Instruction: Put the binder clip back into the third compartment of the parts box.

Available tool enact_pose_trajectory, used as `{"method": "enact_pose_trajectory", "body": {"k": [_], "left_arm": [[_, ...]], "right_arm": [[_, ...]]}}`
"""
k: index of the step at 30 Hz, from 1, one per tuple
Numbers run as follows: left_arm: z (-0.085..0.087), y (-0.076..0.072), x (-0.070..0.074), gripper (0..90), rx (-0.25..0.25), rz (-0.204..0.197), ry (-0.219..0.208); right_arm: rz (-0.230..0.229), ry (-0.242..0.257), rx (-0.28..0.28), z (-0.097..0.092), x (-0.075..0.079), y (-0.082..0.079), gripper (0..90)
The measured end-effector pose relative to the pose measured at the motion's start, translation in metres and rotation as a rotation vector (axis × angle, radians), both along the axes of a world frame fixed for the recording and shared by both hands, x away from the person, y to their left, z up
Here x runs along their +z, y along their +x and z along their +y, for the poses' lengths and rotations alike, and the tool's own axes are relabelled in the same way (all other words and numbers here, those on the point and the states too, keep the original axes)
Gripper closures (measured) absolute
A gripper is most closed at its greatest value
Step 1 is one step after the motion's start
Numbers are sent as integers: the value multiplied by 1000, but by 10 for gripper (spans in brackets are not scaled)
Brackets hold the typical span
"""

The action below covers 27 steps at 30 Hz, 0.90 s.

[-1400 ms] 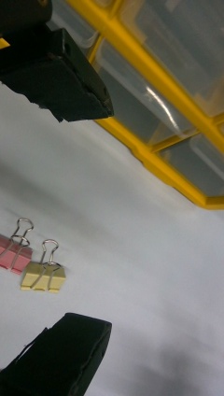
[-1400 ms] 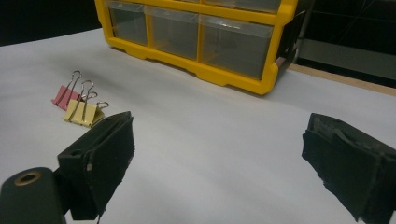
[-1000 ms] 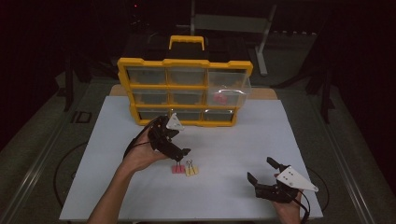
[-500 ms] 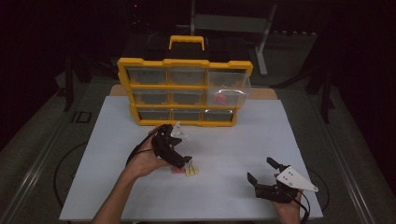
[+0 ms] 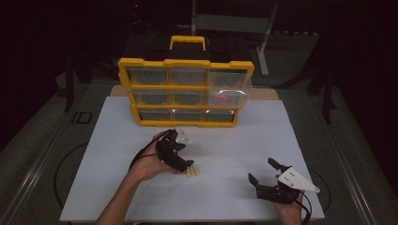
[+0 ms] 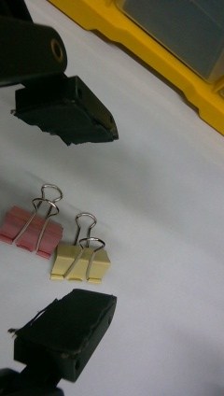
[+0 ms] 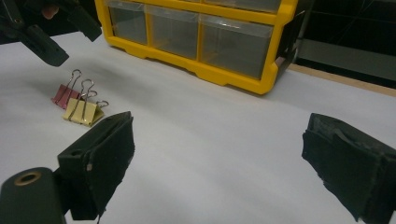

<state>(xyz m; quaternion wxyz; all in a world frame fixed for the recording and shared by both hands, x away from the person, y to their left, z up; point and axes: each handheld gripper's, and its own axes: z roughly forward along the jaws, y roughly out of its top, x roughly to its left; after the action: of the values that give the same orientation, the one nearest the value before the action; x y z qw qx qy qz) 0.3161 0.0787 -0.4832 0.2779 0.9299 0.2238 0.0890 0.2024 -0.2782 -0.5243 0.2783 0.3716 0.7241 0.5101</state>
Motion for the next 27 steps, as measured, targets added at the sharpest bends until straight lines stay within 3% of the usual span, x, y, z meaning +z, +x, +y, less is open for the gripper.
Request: {"method": "enact_pose_trajectory", "body": {"k": [11,16,24,27], "left_arm": [[-5,0,-11,304,-27,29,9],[-7,0,-17,395,-51,60,6],[-12,4,-25,570,-85,156,-15],[-13,5,-27,616,-92,164,-11]], "right_arm": [[0,-3,-2,0,0,0,88],[0,-3,-2,0,0,0,88],[0,-5,-1,0,0,0,88],[0,-5,-2,0,0,0,88]]}}
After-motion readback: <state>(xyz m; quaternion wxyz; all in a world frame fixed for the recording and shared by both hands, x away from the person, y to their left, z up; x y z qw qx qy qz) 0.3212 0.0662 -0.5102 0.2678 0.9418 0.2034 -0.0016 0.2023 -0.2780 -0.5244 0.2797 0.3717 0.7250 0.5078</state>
